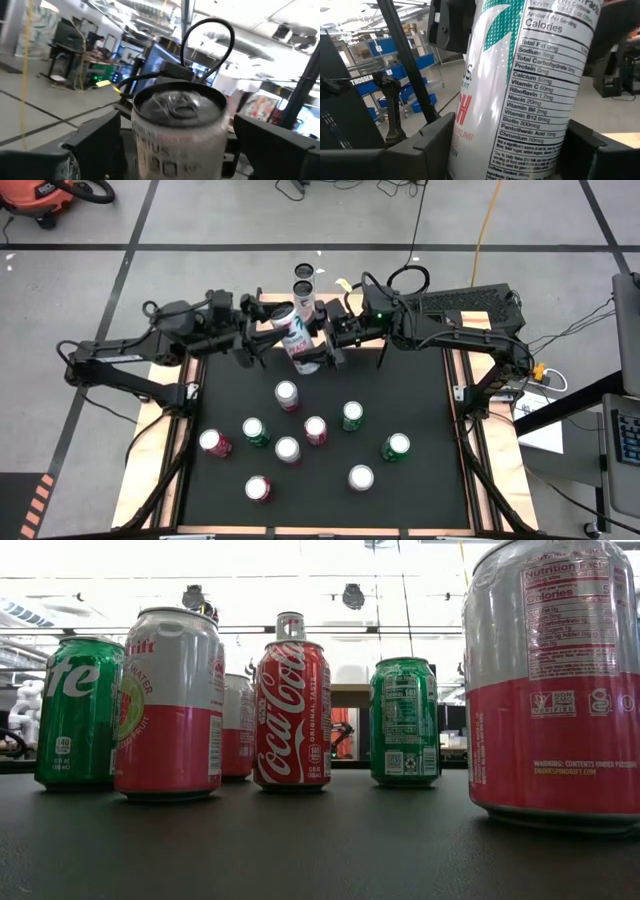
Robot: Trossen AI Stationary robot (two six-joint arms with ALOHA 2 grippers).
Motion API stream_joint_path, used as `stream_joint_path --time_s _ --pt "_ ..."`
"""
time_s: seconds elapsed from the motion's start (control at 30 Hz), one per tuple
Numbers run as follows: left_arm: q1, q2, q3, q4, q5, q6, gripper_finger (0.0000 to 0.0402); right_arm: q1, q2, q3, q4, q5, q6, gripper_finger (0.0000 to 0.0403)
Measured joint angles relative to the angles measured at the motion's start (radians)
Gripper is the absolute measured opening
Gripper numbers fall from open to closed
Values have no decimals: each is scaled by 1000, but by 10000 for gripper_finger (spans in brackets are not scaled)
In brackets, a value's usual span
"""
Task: Place canned beverage on shelf
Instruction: Put the white pink soda can aligned with the other white pink soda can on the shelf
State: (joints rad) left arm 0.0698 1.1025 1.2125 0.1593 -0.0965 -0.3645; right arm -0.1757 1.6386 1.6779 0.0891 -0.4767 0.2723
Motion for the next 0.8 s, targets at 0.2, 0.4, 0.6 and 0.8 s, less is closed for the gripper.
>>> stream_joint_path --time_s 0.2,0.4,0.6,0.8 --pt "47 20 0 15 109 -58 389 0 0 0 0 0 -1 254" --pt "71 22 0 18 166 -85 388 0 0 0 -9 0 -14 254" --pt "77 22 0 18 179 -101 377 0 0 0 -48 2 -31 254" --pt "77 22 0 14 179 -101 320 0 0 0 -61 2 -36 254"
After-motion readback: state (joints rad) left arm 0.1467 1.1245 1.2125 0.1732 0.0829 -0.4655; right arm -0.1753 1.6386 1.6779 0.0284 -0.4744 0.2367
